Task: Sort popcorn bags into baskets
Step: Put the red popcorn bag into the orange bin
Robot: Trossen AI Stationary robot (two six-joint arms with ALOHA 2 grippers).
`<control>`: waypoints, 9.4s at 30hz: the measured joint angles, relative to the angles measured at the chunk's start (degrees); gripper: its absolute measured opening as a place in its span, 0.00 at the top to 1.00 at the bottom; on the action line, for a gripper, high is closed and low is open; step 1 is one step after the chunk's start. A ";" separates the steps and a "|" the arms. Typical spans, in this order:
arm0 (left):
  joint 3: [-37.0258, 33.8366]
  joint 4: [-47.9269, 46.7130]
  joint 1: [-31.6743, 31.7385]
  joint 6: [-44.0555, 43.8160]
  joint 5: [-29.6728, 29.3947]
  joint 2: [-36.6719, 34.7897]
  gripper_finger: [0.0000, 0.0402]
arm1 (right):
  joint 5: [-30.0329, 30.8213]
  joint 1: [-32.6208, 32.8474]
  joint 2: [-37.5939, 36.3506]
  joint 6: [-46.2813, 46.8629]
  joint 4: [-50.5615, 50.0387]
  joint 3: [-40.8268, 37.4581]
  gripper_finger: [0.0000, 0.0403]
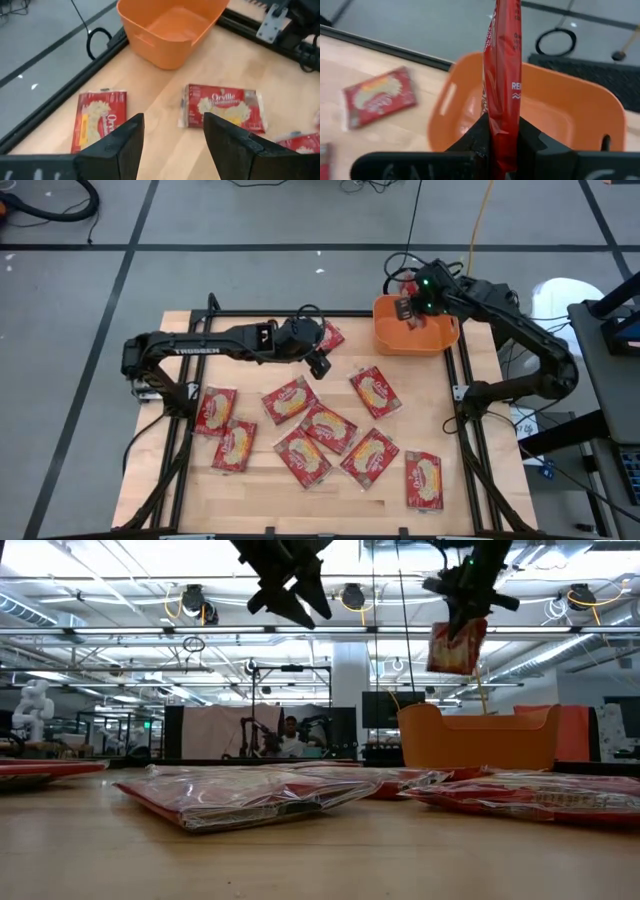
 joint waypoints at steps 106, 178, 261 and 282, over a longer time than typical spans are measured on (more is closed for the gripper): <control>0.04 -15.92 20.97 17.40 32.15 -2.70 0.62 | -0.81 -1.87 20.98 17.26 10.38 -1.85 0.93; 0.04 -12.29 20.97 20.64 30.69 -2.68 0.62 | -6.36 1.73 20.62 27.66 27.51 -13.32 0.71; -27.94 -27.21 7.12 4.71 27.52 -2.18 0.31 | -20.00 51.45 -6.58 37.87 34.86 -30.74 0.70; -42.25 -2.30 5.42 3.40 26.88 -2.62 0.54 | -19.83 56.22 -7.52 37.28 37.38 -30.98 0.70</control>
